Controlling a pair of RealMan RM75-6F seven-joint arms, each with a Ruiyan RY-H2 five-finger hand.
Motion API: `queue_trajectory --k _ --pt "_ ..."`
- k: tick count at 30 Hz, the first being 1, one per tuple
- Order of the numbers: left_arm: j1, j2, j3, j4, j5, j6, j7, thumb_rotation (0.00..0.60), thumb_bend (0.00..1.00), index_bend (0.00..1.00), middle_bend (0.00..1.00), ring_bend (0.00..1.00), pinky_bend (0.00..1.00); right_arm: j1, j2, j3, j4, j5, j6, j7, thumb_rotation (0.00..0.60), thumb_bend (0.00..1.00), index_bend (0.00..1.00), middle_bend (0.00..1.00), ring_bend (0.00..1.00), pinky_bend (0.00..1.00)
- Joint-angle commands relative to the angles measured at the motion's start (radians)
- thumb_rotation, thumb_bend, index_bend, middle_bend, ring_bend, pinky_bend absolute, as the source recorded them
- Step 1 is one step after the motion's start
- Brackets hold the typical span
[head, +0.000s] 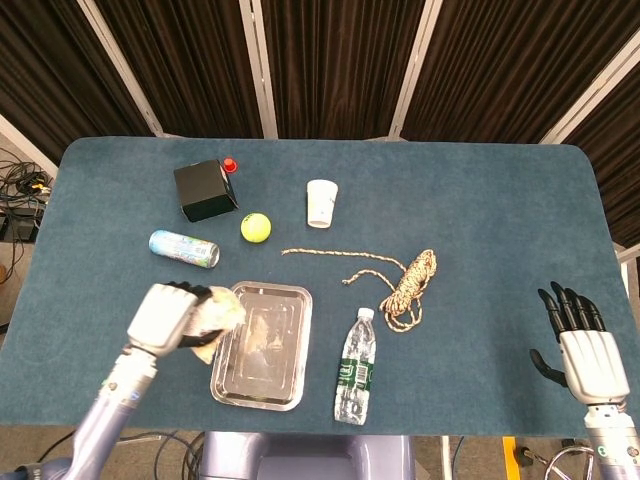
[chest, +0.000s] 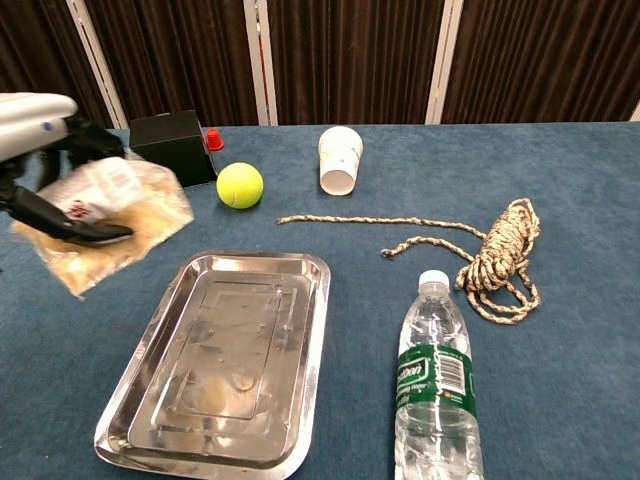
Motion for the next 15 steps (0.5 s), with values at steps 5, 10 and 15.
queue_trajectory --k 5,10,15 --pt "-0.054 -0.063 0.011 -0.051 -0.052 -0.031 0.117 0.6 0.18 0.06 0.02 0.06 0.21 -0.001 0.004 0.001 0.001 -0.001 0.002 0.01 0.6 0.3 0.0 0.0 0.0 0.1" --pt "-0.04 -0.024 0.023 -0.067 -0.052 -0.003 0.113 0.6 0.17 0.03 0.0 0.04 0.19 -0.001 0.006 0.001 0.001 0.0 0.002 0.013 0.6 0.3 0.0 0.0 0.0 0.1" --pt "0.03 0.102 0.069 -0.059 0.01 0.064 0.008 0.6 0.16 0.03 0.0 0.03 0.18 -0.002 0.006 0.001 0.0 0.001 0.003 0.013 0.6 0.3 0.0 0.0 0.0 0.1"
